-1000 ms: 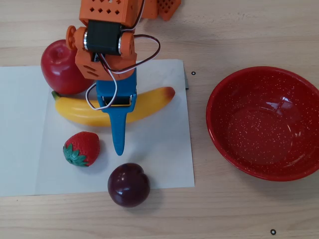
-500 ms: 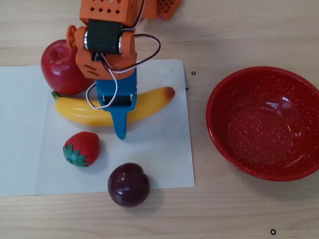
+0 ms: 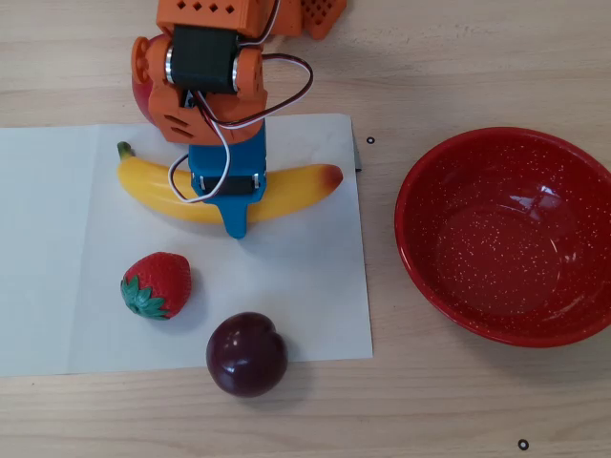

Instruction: Grasp the banana and put it in the red bowl

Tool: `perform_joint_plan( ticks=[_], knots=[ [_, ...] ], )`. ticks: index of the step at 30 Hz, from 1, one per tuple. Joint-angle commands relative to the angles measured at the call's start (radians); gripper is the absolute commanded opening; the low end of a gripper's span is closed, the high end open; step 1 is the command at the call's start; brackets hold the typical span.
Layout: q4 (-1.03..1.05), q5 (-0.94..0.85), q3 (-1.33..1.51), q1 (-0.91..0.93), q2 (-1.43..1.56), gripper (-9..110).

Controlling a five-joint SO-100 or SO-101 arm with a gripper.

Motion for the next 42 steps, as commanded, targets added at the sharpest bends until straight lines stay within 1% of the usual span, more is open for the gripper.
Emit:
perform_joint_plan(
  ticks=[1,9,18,28,34,42],
  knots=[
    [0.069,-0.026,-0.043,0.014,0.140,0],
    [0.210,-0.072,-0.239,0.021,0.153,0],
    [0.336,-0.083,-0.477,0.034,0.156,0],
    [0.598,-0.104,-0.790,0.094,0.172,0],
    [0.667,-0.137,-0.881,0.173,0.207,0],
    [0.675,-0.196,-0.968,0.362,0.235,0]
  ],
)
